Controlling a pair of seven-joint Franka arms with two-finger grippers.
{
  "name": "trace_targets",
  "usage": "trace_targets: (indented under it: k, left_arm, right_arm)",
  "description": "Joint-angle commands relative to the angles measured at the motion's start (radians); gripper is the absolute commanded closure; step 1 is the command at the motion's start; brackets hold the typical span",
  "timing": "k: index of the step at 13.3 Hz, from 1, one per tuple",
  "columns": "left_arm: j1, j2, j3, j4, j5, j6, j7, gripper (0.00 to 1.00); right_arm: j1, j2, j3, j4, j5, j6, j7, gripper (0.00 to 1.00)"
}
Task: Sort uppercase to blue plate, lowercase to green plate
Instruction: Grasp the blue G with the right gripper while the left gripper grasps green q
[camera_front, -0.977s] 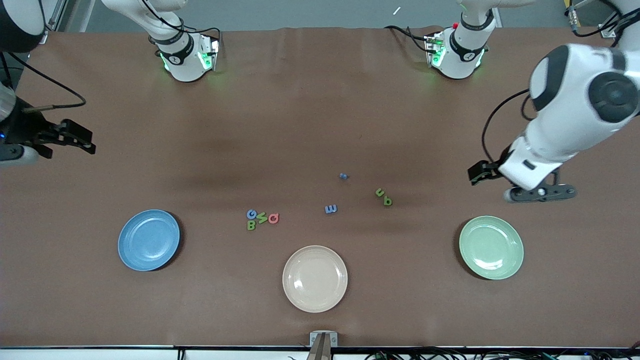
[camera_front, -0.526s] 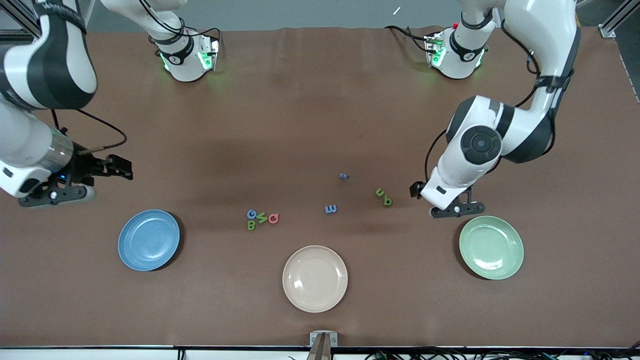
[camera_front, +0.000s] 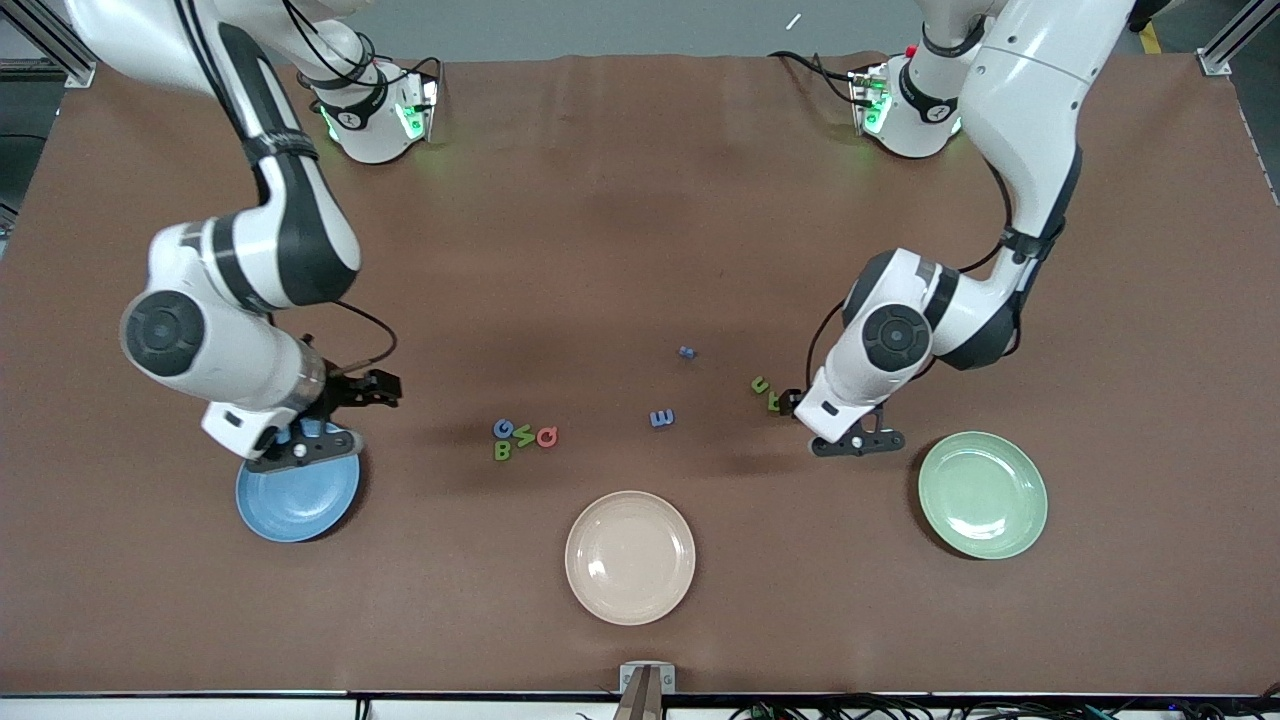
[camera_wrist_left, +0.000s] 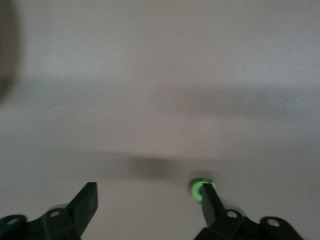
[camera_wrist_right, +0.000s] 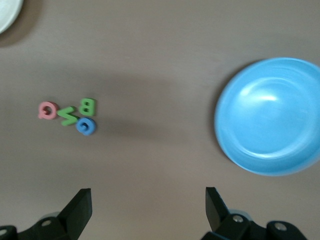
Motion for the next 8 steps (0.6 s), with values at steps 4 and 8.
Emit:
trace_targets:
  k: [4,8]
  left_arm:
    - [-0.039,0.058,0.002,0.01,0.01,0.057,-0.028,0.16]
    - [-0.054,0.086,0.002,0.025,0.005,0.077,-0.048,0.18]
  right_arm:
    - [0.109,0.169,-0.008,0.015,0.036,0.214,0.011,0.0]
    - [0.152,0.24,-0.008,0.012,0.038,0.282,0.013,0.0]
